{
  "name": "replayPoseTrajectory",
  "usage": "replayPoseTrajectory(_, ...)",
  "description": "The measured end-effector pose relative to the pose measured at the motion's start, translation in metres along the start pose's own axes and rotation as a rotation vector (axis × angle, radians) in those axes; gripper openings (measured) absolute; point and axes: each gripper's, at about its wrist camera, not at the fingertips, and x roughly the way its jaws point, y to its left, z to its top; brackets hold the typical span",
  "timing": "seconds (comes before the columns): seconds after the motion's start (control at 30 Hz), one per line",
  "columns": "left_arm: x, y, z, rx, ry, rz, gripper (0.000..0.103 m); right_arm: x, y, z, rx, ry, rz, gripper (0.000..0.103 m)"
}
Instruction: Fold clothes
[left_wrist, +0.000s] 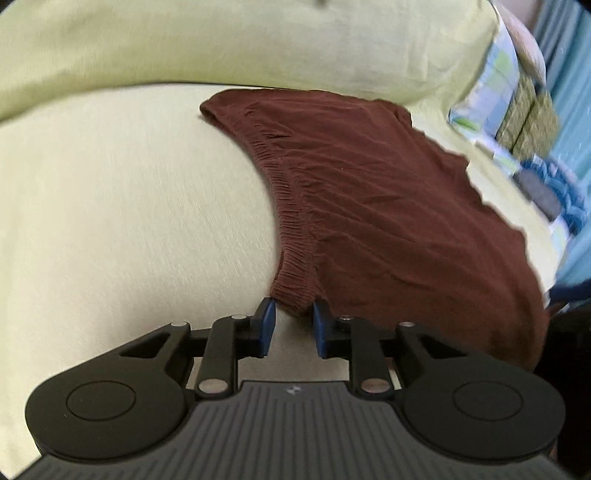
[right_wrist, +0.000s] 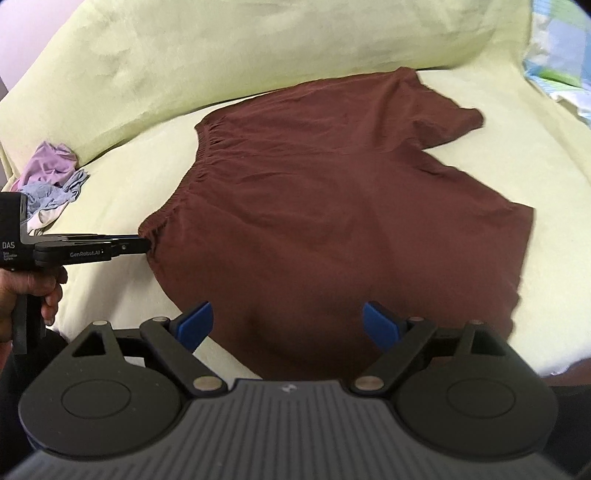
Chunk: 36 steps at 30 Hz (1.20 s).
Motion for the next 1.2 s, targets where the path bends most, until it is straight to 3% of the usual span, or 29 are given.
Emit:
replayPoseTrajectory(0.17, 0.003, 0.011, 0.002, -0.087, 0.002, -0.043, 0.029, 0.027, 0.01, 0.012, -0.02, 0.029, 0.022, 0.086)
replayPoseTrajectory(0.47, 0.005, -0.001, -0.003, 0.018, 0.04, 0.027, 0.026, 0.06, 0.023, 0.032, -0.077, -0.021, 0.056, 0.086)
replayPoseTrajectory(0.77, -0.028, -0.011, 0.005, 0.073, 0.037, 0.101, 0.026, 0.068, -0.011, 0.016, 0.002, 0.024, 0.107, 0.087)
replayPoseTrajectory(0.87, -0.031, -0.027, 0.025, 0.118, 0.009, 0.106, 0.026, 0.052, -0.03, 0.015, 0.073, -0.025, 0.098, 0.087)
replayPoseTrajectory(1.03, 0.003, -0.071, 0.071, 0.231, -0.017, 0.036, 0.026, 0.033, -0.081, 0.029, 0.181, -0.136, 0.039, 0.087)
replayPoseTrajectory(1.2, 0.07, -0.144, 0.102, 0.431, -0.018, -0.068, 0.029, 0.028, -0.133, 0.061, 0.229, -0.213, 0.023, 0.086)
